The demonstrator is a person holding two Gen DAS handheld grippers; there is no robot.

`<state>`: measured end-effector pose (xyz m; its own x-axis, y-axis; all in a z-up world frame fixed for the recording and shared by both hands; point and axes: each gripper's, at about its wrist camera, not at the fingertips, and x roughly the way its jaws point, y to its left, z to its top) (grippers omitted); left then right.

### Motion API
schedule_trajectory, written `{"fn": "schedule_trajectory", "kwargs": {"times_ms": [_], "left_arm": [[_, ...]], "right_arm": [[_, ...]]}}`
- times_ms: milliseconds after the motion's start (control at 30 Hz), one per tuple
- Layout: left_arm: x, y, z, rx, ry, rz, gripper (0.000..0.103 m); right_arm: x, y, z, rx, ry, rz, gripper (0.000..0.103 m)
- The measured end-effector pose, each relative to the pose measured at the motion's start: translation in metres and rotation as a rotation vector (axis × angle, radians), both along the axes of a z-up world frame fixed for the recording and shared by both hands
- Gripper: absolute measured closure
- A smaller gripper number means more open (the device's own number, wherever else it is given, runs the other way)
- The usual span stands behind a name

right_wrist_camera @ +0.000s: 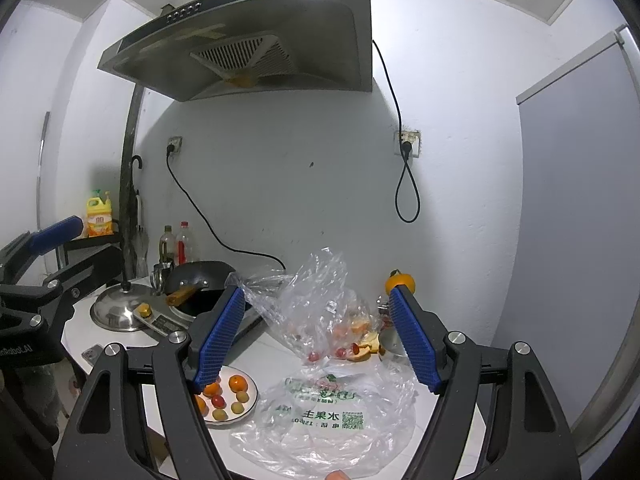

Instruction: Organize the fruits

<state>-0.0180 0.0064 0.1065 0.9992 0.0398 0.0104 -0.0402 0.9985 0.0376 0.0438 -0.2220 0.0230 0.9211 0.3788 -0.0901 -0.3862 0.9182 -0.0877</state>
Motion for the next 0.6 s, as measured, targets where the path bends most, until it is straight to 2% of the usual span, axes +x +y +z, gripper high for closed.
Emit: {"fn": "schedule_trajectory", "kwargs": {"times_ms": [600], "left_arm": [[0.0009,-0.0006,-0.0018,0.002,0.005,-0.007,0.001]], "right_arm": [[0.0013,0.0005,-0.0004,-0.003,0.003,-0.001,0.025]]}}
